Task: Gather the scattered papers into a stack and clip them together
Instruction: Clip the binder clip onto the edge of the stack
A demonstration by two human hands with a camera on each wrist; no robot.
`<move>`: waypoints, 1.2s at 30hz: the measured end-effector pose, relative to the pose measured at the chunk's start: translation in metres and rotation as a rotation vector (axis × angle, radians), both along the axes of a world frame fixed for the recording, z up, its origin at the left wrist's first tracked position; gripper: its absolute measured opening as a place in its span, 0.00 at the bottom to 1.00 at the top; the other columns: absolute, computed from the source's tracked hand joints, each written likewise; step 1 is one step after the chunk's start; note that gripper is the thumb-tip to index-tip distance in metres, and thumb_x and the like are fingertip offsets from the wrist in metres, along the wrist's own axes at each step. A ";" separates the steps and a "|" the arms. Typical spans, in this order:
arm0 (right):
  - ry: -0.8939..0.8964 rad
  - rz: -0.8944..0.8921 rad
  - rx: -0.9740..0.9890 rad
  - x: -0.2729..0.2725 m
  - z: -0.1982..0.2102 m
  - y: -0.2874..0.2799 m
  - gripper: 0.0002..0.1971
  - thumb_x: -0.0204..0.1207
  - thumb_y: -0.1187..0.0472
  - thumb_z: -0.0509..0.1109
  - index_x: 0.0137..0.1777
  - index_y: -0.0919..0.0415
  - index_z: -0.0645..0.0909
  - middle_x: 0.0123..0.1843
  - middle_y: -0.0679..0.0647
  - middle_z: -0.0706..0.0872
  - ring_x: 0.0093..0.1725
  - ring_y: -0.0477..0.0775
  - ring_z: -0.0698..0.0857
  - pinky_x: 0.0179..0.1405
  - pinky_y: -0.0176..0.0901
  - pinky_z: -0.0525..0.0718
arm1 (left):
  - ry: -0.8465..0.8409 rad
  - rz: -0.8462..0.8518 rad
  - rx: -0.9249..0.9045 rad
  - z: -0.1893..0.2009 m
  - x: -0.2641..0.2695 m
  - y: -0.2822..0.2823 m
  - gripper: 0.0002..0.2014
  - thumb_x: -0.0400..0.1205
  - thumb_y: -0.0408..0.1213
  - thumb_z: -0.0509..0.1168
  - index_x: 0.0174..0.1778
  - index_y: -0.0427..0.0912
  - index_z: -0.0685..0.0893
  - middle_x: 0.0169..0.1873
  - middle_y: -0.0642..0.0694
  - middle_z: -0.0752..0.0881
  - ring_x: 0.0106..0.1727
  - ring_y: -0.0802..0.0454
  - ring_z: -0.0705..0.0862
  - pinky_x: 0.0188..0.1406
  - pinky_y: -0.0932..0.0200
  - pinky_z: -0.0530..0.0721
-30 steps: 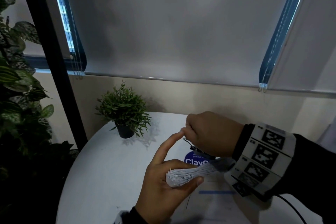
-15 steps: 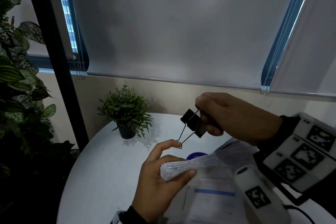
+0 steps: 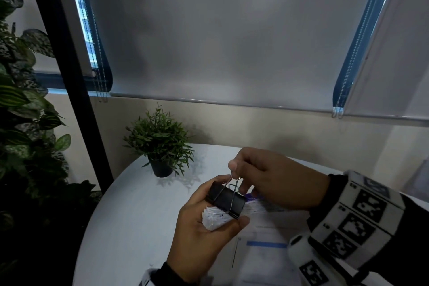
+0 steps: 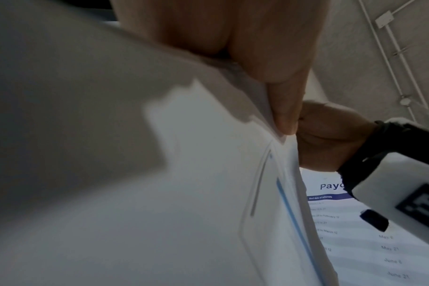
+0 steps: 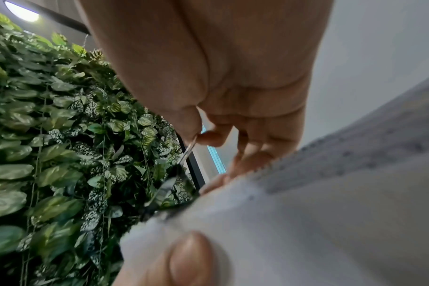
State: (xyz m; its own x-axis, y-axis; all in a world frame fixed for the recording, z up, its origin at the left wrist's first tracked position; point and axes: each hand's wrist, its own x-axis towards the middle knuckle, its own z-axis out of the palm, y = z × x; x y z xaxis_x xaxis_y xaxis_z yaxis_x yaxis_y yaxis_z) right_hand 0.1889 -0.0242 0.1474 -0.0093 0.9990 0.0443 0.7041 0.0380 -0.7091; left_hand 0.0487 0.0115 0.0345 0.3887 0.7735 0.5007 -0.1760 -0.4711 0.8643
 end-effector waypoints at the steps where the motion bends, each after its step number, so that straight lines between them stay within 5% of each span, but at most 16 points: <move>1: 0.035 0.026 -0.045 0.001 0.002 0.000 0.12 0.81 0.47 0.60 0.41 0.52 0.77 0.35 0.42 0.86 0.39 0.42 0.85 0.43 0.44 0.83 | 0.000 0.006 -0.005 0.000 0.000 0.000 0.26 0.63 0.35 0.81 0.53 0.61 0.84 0.50 0.62 0.89 0.47 0.62 0.88 0.45 0.76 0.81; 4: 0.126 0.069 -0.158 0.003 0.007 0.000 0.13 0.80 0.47 0.61 0.40 0.53 0.78 0.40 0.44 0.88 0.40 0.44 0.85 0.42 0.38 0.82 | 0.009 0.011 0.023 0.002 0.002 -0.002 0.24 0.63 0.38 0.83 0.47 0.70 0.86 0.52 0.52 0.89 0.41 0.60 0.88 0.46 0.70 0.82; 6: 0.163 0.067 -0.194 0.004 0.008 0.000 0.14 0.81 0.49 0.60 0.38 0.56 0.75 0.35 0.48 0.87 0.32 0.42 0.83 0.36 0.34 0.80 | -0.013 -0.037 -0.004 0.002 0.002 -0.003 0.23 0.63 0.42 0.82 0.48 0.73 0.84 0.51 0.44 0.88 0.40 0.58 0.88 0.48 0.62 0.84; 10: 0.323 -0.009 -0.186 0.013 0.008 0.002 0.15 0.84 0.52 0.57 0.39 0.60 0.74 0.32 0.51 0.86 0.31 0.48 0.83 0.39 0.43 0.84 | -0.027 -0.059 -0.066 0.002 0.000 0.003 0.15 0.62 0.46 0.79 0.44 0.57 0.91 0.49 0.46 0.89 0.44 0.54 0.90 0.45 0.65 0.84; 13: 0.597 -0.083 -0.139 0.023 0.010 0.002 0.15 0.83 0.53 0.58 0.45 0.66 0.76 0.41 0.66 0.87 0.36 0.58 0.84 0.34 0.42 0.87 | -0.021 -0.051 -0.106 -0.002 -0.002 0.008 0.14 0.62 0.43 0.80 0.41 0.41 0.92 0.46 0.52 0.91 0.45 0.53 0.90 0.42 0.67 0.85; 16: 0.689 -0.132 -0.035 0.032 0.009 0.002 0.15 0.83 0.55 0.59 0.47 0.69 0.77 0.51 0.71 0.87 0.41 0.59 0.87 0.38 0.40 0.89 | -0.023 -0.059 -0.184 -0.003 -0.004 0.011 0.13 0.62 0.43 0.81 0.41 0.45 0.92 0.40 0.48 0.93 0.42 0.51 0.91 0.40 0.64 0.86; 19: 0.489 -0.189 0.071 0.040 0.005 -0.001 0.16 0.78 0.54 0.66 0.45 0.71 0.81 0.52 0.67 0.88 0.43 0.55 0.90 0.47 0.40 0.89 | -0.013 -0.034 -0.204 -0.001 -0.005 0.011 0.14 0.61 0.46 0.81 0.37 0.44 0.92 0.37 0.48 0.93 0.38 0.53 0.90 0.34 0.67 0.84; 22: 0.091 -0.156 0.240 0.040 0.003 -0.012 0.11 0.67 0.50 0.75 0.34 0.58 0.85 0.42 0.54 0.91 0.40 0.50 0.91 0.50 0.46 0.89 | -0.027 -0.043 -0.238 0.003 -0.006 0.012 0.09 0.65 0.40 0.81 0.36 0.42 0.91 0.35 0.49 0.93 0.36 0.55 0.90 0.32 0.69 0.83; 24: -0.069 -0.111 0.289 0.036 0.000 -0.020 0.09 0.64 0.50 0.77 0.30 0.53 0.84 0.42 0.47 0.91 0.39 0.41 0.90 0.45 0.38 0.87 | -0.012 -0.038 -0.250 0.004 -0.006 0.011 0.09 0.63 0.40 0.78 0.36 0.43 0.90 0.35 0.50 0.93 0.36 0.56 0.90 0.32 0.69 0.84; 28: -0.158 0.007 0.352 0.033 -0.009 -0.023 0.10 0.61 0.43 0.74 0.38 0.46 0.84 0.40 0.45 0.89 0.45 0.38 0.88 0.38 0.38 0.89 | 0.009 -0.019 -0.265 0.001 -0.004 0.011 0.09 0.64 0.46 0.82 0.36 0.49 0.92 0.37 0.51 0.93 0.39 0.54 0.91 0.34 0.69 0.85; 32: -0.176 0.205 0.326 0.036 -0.007 -0.022 0.10 0.66 0.55 0.77 0.47 0.52 0.86 0.44 0.43 0.85 0.45 0.45 0.87 0.39 0.38 0.89 | 0.007 -0.004 -0.260 0.001 -0.005 0.008 0.14 0.60 0.52 0.79 0.39 0.54 0.92 0.38 0.53 0.93 0.40 0.54 0.91 0.35 0.68 0.85; 36: -0.241 0.297 0.263 0.039 -0.004 -0.020 0.14 0.66 0.54 0.80 0.50 0.56 0.88 0.47 0.44 0.83 0.47 0.45 0.85 0.44 0.36 0.88 | 0.004 -0.009 -0.245 0.002 -0.005 0.004 0.08 0.65 0.46 0.81 0.38 0.53 0.93 0.37 0.52 0.93 0.40 0.54 0.91 0.36 0.67 0.86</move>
State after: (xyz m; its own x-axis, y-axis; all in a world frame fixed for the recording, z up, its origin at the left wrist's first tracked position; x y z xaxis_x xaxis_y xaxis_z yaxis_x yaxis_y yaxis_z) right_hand 0.2282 -0.0444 0.1439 -0.3348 0.9065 0.2571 0.7787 0.4198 -0.4662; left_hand 0.0435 0.0159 0.0365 0.3979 0.8681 0.2967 -0.1753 -0.2455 0.9534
